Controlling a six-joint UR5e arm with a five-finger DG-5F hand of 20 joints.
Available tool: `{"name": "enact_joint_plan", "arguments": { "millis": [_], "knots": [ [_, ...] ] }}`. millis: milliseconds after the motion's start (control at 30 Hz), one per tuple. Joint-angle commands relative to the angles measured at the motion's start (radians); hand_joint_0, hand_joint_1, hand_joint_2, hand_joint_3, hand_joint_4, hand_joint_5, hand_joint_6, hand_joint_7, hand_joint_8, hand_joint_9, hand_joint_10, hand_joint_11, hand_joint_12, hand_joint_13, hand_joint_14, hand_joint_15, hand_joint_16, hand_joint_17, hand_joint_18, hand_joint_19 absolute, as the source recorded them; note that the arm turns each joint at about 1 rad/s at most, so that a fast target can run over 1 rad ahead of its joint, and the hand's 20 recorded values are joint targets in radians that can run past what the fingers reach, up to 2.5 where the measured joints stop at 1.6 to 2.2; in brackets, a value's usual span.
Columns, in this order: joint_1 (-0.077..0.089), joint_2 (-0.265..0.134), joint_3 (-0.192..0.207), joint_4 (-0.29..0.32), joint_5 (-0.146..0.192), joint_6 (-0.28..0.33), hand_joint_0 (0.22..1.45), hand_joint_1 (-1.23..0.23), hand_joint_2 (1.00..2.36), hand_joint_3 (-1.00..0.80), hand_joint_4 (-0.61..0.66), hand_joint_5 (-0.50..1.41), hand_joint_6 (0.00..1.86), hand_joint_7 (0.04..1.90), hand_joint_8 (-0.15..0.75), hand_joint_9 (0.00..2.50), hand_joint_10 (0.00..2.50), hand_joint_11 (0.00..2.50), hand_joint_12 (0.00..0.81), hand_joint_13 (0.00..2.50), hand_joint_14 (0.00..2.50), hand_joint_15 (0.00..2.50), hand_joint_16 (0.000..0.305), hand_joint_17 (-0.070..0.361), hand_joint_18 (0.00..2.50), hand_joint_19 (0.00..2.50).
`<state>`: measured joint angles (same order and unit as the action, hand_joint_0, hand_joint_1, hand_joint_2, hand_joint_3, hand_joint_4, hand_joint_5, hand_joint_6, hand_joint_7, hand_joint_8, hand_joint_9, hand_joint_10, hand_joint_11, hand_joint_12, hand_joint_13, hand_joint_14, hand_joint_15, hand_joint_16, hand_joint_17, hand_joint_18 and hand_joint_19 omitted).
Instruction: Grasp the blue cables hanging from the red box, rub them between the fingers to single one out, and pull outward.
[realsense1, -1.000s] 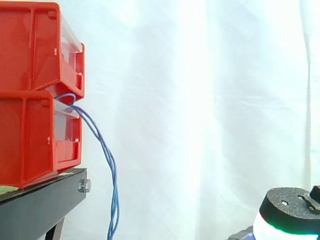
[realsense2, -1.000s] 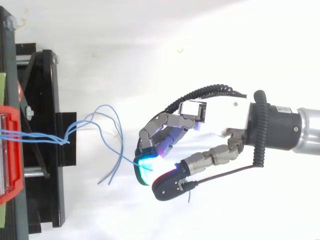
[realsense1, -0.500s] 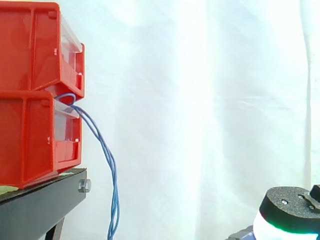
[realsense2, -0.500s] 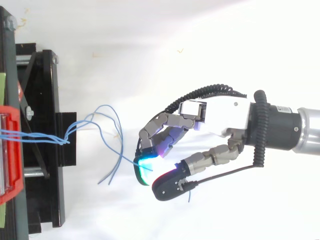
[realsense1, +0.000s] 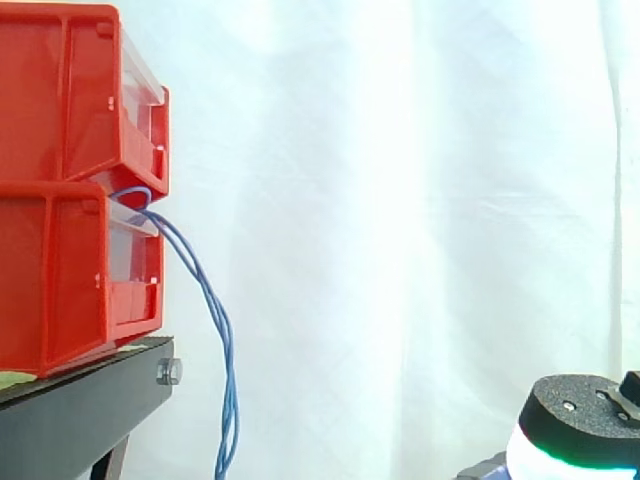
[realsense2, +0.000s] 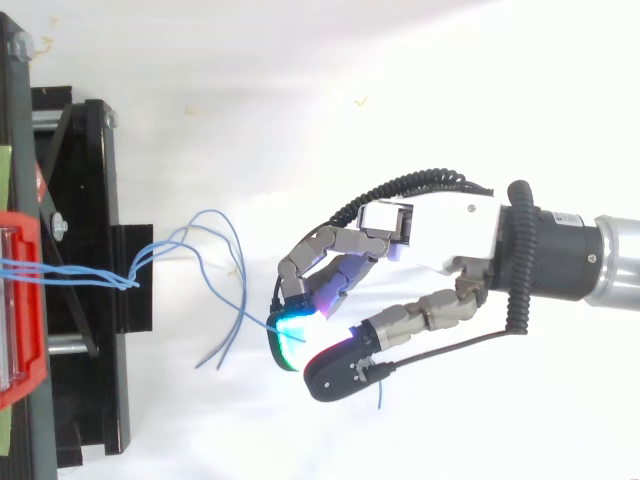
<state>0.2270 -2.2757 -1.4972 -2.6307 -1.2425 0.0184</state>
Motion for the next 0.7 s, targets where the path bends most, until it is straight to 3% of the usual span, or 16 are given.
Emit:
{"name": "enact_joint_plan", "arguments": {
  "millis": [0,667],
  "knots": [
    [0.000,0.001,0.000,0.000,0.000,0.000,0.59,-0.67,1.01,-0.24,0.08,-0.11,0.93,1.09,0.390,0.99,0.00,0.07,0.388,0.74,0.02,0.50,0.054,0.121,0.60,0.45],
    [0.000,0.001,0.000,0.000,0.000,0.000,0.59,-0.67,1.01,-0.25,0.08,-0.11,0.93,1.09,0.375,1.02,0.00,0.15,0.384,0.76,0.02,0.52,0.052,0.117,0.62,0.48]
  ]
}}
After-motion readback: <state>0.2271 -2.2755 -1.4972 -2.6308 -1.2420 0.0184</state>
